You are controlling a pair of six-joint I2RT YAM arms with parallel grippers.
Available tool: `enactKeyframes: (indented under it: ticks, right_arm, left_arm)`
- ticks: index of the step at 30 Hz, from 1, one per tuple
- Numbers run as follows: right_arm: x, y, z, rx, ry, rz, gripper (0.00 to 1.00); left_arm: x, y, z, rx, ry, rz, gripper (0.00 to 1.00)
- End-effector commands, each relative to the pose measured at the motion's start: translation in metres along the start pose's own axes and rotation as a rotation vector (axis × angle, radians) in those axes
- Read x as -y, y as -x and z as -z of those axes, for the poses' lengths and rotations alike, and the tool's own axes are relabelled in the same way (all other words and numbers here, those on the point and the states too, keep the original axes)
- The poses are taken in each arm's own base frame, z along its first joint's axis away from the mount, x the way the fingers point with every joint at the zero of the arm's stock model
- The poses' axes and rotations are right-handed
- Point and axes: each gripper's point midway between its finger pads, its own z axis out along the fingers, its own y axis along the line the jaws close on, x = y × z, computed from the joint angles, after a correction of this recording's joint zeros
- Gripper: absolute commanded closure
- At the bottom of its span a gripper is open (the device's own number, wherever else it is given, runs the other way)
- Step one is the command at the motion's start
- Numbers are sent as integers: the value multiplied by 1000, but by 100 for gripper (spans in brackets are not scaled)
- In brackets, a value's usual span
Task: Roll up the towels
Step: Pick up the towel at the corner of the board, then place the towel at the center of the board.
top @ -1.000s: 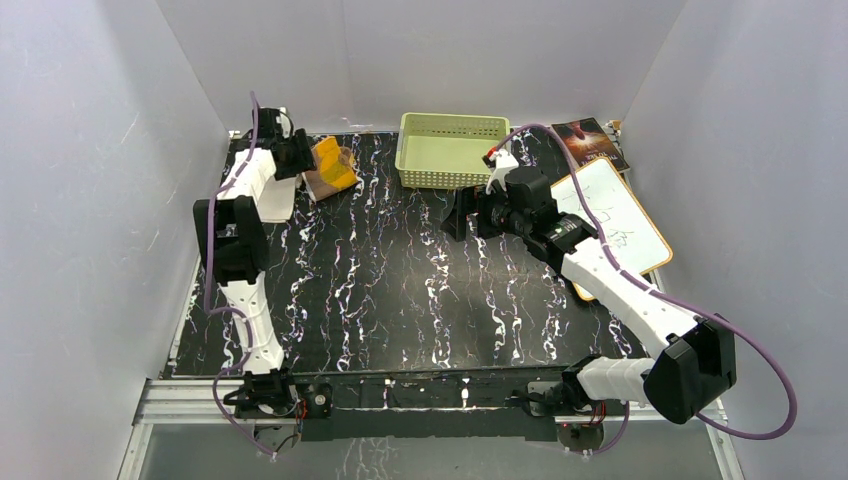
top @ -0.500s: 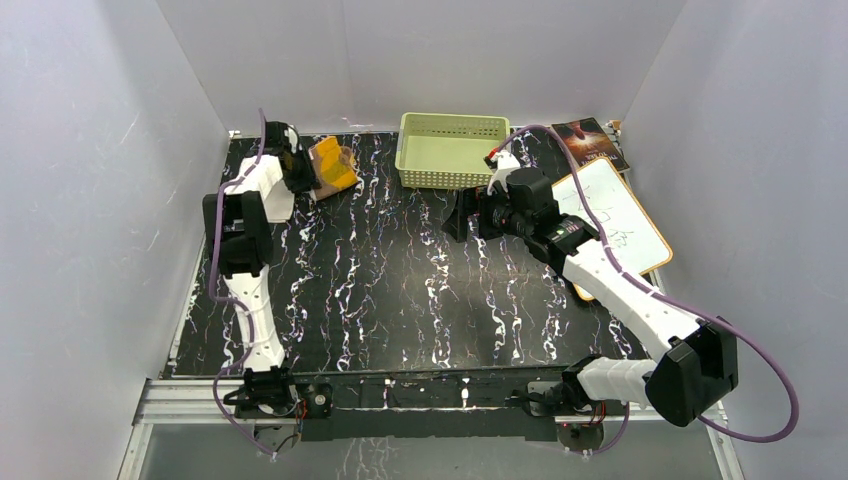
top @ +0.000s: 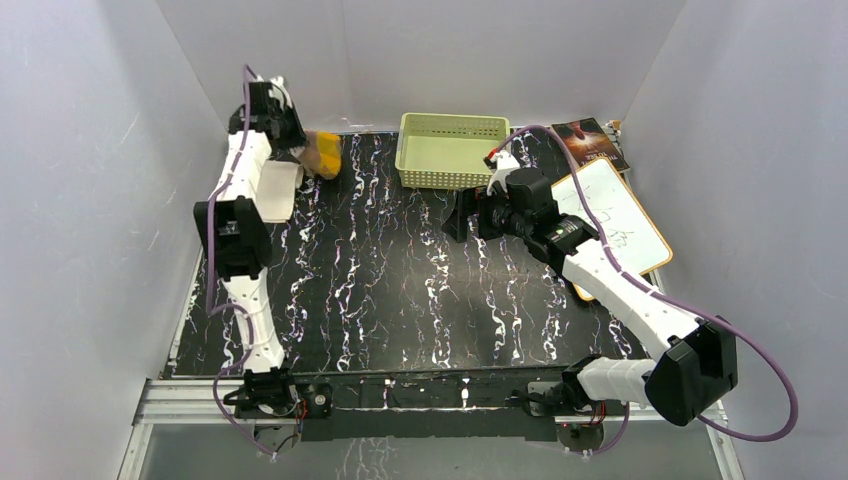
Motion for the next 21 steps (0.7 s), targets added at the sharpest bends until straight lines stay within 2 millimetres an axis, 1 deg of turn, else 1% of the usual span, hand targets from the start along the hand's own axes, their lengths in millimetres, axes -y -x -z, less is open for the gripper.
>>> enactKeyframes:
  ticks: [1,3,4,5,7,8,9,10,11,12,13,15,16,18,19,20,21]
  right_arm:
    - [-13,34,4,93,37,30,2]
    - [-12,40,7,115,23,38,2]
    - [-12,42,8,123,21,46,2]
    - [-11,44,9,134,15,50,2]
    - [-10,47,12,156,9,57,2]
    - [-10,48,13,162,4,58,2]
    - [-9,49,14,169,2,58,2]
    - [-9,49,16,176,-2,57,2]
    - [-8,49,16,181,-5,52,2]
    - [-8,49,17,187,-3,50,2]
    - [-8,48,17,191,-3,48,2]
    - [-6,48,17,193,-10,46,2]
    - [-5,48,15,192,-16,44,2]
    - [-1,45,11,183,-33,34,2]
    - [1,44,9,177,-42,28,2]
    - [4,41,6,165,-55,17,2]
    - [8,36,2,145,-70,7,2]
  left_arm:
    - [83,116,172,388,-167,-238,100]
    - [115,110,208,456,-226,-386,100]
    - [128,99,220,475,-251,-459,100]
    - [143,89,235,506,-282,-522,100]
    - [161,58,254,526,-358,-596,96]
    - [165,45,262,537,-388,-605,90]
    - [166,29,264,528,-414,-593,72]
    - [162,13,260,508,-423,-566,43]
    - [154,5,262,515,-393,-538,29]
    - [141,-2,256,503,-333,-505,21]
    - [126,-11,249,464,-271,-474,18]
    - [95,-20,237,395,-145,-391,16]
    - [82,-24,231,359,-110,-348,16]
    - [65,-37,216,277,-74,-262,14]
    - [58,-49,203,213,-65,-221,14]
    - [54,-61,194,155,-64,-188,8]
    - [53,-75,184,96,-75,-163,6]
